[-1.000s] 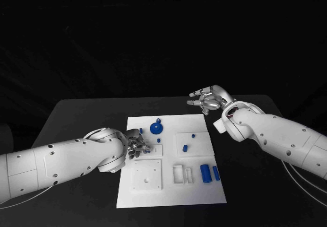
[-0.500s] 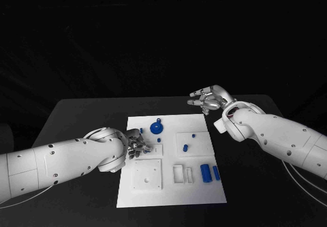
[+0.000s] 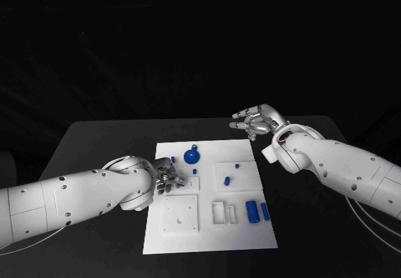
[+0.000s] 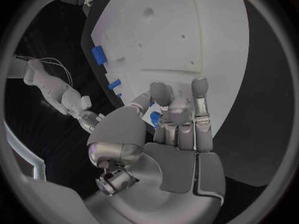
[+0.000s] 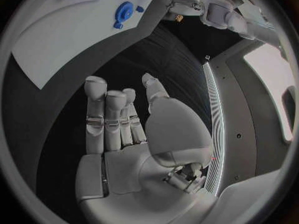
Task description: Assemble the parts on the task board
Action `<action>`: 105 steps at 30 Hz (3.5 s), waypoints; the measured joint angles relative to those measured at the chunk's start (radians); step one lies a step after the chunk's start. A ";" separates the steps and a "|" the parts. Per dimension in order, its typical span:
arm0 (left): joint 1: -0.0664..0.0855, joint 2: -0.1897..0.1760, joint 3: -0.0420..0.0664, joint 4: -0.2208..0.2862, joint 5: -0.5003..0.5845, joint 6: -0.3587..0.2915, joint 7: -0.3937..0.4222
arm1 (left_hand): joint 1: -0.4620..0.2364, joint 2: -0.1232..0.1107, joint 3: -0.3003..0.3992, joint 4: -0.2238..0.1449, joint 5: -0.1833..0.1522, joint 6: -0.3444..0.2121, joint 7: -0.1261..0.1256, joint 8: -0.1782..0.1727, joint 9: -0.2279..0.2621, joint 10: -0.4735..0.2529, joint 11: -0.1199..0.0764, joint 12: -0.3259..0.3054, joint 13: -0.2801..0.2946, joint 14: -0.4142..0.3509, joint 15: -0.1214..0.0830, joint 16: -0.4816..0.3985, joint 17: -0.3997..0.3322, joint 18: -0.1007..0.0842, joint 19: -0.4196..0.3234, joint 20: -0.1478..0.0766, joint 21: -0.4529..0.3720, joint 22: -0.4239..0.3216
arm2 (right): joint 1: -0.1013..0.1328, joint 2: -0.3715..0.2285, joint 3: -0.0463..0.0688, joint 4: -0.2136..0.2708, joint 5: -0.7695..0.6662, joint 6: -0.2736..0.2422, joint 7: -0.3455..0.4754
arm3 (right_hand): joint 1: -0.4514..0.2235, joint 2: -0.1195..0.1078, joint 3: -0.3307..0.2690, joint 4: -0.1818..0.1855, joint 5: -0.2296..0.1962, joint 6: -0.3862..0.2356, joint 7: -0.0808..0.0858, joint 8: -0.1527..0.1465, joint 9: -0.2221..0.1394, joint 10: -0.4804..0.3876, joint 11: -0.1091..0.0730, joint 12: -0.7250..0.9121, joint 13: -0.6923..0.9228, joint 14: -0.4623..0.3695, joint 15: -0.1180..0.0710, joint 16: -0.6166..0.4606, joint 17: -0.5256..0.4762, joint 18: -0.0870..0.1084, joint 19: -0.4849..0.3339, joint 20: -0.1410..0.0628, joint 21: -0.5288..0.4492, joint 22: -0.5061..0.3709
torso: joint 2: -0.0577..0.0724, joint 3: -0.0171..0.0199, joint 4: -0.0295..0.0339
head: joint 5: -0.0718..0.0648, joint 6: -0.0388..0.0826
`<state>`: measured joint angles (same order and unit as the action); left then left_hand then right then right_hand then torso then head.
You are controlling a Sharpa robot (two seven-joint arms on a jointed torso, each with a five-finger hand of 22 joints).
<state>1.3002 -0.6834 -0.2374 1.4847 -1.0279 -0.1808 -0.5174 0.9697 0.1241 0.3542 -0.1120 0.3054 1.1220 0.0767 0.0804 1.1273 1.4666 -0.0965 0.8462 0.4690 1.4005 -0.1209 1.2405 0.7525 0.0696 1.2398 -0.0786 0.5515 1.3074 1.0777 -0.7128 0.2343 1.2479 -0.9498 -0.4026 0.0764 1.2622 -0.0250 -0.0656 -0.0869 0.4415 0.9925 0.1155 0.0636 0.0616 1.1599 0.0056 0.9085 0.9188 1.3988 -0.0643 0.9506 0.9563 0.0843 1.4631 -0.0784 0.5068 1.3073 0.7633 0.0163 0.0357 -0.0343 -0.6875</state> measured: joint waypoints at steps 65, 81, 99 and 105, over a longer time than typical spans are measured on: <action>0.000 0.020 0.000 -0.033 -0.009 0.042 0.005 | 0.011 -0.006 -0.105 0.148 -0.224 0.136 -0.067 0.006 -0.006 0.001 -0.002 0.000 0.006 0.000 0.000 0.002 0.004 0.016 0.000 0.014 0.000 0.000 | -0.007 0.002 0.000 -0.004 0.000 0.005 0.000 | 0.000 0.000 0.000 0.000 0.008 0.000 0.000 0.000 0.000 0.000 0.000 0.004 0.000 0.000 0.000 0.000 0.000 0.000 0.000 0.000 0.000 0.001 | 0.000 0.0002 0.0005 | -0.012 -0.002; -0.003 0.023 -0.002 -0.039 -0.009 0.046 0.001 | 0.016 -0.031 -0.143 0.172 -0.242 0.339 -0.157 0.007 -0.004 -0.005 -0.005 0.000 0.003 0.000 0.000 0.002 0.002 0.016 0.000 0.014 0.000 0.000 | -0.009 0.003 0.000 -0.005 0.000 0.006 0.000 | 0.000 0.000 0.000 0.000 0.008 0.000 0.000 0.000 0.000 0.000 0.000 0.004 0.000 0.000 0.000 0.000 0.000 0.000 0.000 0.000 0.000 0.001 | -0.001 -0.0002 0.0005 | -0.012 -0.004; -0.004 0.013 -0.003 -0.044 -0.010 0.043 -0.010 | -0.030 -0.163 -0.305 0.316 -0.255 0.339 -0.157 0.007 -0.002 -0.001 -0.009 0.000 -0.005 0.000 0.000 0.002 0.003 0.007 0.005 -0.003 0.000 0.001 | -0.012 0.002 0.000 -0.006 0.001 0.006 0.001 | 0.000 0.000 0.000 0.000 0.008 0.000 0.000 0.000 0.000 0.000 0.000 0.004 0.000 0.000 0.000 0.000 0.000 0.000 0.000 0.000 0.000 0.000 | 0.000 -0.0003 -0.0005 | -0.015 -0.005; -0.004 0.008 -0.001 -0.043 -0.009 0.039 -0.010 | -0.030 -0.210 -0.385 0.400 -0.255 0.339 -0.157 0.003 -0.002 -0.001 -0.009 0.000 -0.007 0.000 0.000 0.002 0.003 0.000 0.007 -0.008 0.000 0.001 | -0.013 0.002 0.000 -0.006 0.001 0.006 0.001 | 0.000 0.000 0.000 0.000 0.008 0.000 0.000 0.000 0.000 0.000 0.000 0.004 0.000 0.000 0.000 0.000 0.000 0.000 0.000 0.000 0.000 0.000 | 0.000 -0.0005 -0.0002 | -0.015 -0.005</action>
<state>1.2960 -0.6758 -0.2385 1.4416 -1.0374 -0.1415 -0.5275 0.9399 -0.0862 -0.0311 0.2880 0.0508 1.4611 -0.0805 0.0829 1.1251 1.4652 -0.1054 0.8462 0.4618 1.4004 -0.1210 1.2422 0.7553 0.0696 1.2470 -0.0862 0.5514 1.3080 1.0650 -0.7111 0.2342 1.2423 -0.9486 -0.3963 0.0773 1.2623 -0.0251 -0.0656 -0.0869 0.4493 0.9925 0.1155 0.0636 0.0616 1.1600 0.0056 0.9124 0.9188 1.3988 -0.0644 0.9506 0.9562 0.0843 1.4631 -0.0784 0.5068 1.3076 0.7631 0.0158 0.0355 -0.0493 -0.6923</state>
